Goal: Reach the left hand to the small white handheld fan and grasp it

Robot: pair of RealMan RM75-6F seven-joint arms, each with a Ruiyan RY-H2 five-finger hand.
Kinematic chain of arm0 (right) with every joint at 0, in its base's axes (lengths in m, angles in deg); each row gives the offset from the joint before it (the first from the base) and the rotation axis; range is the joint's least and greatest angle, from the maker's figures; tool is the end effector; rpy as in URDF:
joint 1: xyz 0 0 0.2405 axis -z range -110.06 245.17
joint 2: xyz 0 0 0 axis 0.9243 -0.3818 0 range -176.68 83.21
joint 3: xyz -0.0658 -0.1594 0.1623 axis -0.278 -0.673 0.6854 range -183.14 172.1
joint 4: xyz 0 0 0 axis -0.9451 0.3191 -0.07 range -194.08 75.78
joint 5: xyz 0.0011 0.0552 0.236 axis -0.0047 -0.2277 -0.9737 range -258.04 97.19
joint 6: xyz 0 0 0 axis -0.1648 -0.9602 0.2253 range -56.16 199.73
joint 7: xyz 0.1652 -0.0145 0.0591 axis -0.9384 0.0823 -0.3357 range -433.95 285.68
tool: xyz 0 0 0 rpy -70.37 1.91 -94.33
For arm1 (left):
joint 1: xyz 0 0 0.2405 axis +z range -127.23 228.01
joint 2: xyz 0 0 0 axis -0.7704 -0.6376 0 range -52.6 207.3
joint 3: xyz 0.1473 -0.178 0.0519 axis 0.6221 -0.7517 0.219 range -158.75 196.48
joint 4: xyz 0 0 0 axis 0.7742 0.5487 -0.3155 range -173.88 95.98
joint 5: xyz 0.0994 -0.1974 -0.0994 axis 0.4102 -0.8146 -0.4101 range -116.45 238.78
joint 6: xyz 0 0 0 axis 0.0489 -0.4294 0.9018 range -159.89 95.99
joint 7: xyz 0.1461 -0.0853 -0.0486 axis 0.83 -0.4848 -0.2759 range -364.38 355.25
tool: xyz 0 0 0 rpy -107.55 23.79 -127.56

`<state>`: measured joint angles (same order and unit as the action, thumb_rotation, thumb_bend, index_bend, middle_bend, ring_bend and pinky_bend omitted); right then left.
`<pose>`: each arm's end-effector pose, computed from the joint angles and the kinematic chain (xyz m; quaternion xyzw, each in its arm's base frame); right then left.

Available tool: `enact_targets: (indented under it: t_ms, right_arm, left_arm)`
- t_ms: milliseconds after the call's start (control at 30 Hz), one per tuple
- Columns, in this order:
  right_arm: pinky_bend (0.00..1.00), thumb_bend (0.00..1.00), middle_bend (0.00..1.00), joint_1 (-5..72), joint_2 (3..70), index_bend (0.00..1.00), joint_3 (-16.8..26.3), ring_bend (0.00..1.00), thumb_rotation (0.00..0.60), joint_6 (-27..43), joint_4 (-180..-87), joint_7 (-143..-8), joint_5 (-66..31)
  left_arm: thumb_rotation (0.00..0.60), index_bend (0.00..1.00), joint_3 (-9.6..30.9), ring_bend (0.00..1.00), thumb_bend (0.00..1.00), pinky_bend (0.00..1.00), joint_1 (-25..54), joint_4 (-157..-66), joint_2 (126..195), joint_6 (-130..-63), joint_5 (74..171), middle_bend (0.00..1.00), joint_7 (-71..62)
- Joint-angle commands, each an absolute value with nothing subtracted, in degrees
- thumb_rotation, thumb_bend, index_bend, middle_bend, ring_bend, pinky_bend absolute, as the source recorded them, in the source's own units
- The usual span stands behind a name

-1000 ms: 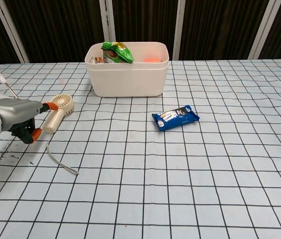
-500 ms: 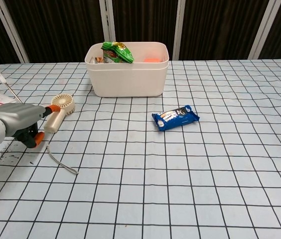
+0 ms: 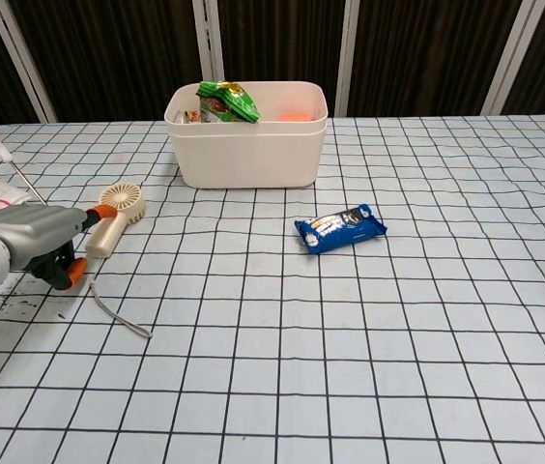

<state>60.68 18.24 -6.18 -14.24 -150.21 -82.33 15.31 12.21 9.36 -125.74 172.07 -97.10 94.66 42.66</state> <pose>-0.2801 -0.2068 0.0991 0.6329 -0.3957 0.4474 0.4926 -0.1920 0.3305 -0.0865 -0.7087 -0.4331 -0.1744 0.5289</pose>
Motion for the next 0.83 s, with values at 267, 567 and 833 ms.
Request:
enact_targets:
  t_ms: [267, 567, 833]
  right_arm:
    - [0.06, 0.29, 0.00, 60.79, 18.24, 0.00, -6.14, 0.00, 0.600, -14.69, -150.08, -82.62, 15.51]
    - [0.06, 0.29, 0.00, 60.85, 18.32, 0.00, -6.17, 0.00, 0.600, -14.59, -149.93, -82.02, 15.39]
    - [0.06, 0.29, 0.00, 60.80, 18.47, 0.00, -5.62, 0.00, 0.600, -14.14, -150.07, -80.95, 14.15]
  left_arm:
    - [0.600, 0.00, 10.26, 0.67, 0.70, 0.88, 12.18, -134.21, 166.81, -105.10, 106.07, 0.80, 35.69]
    - [0.600, 0.00, 16.75, 0.11, 0.22, 0.34, 21.41, -143.20, 156.24, -116.42, 123.02, 0.10, 26.07]
    - [0.600, 0.00, 25.37, 0.00, 0.01, 0.06, 31.57, -138.72, 149.29, -127.99, 140.77, 0.00, 13.89]
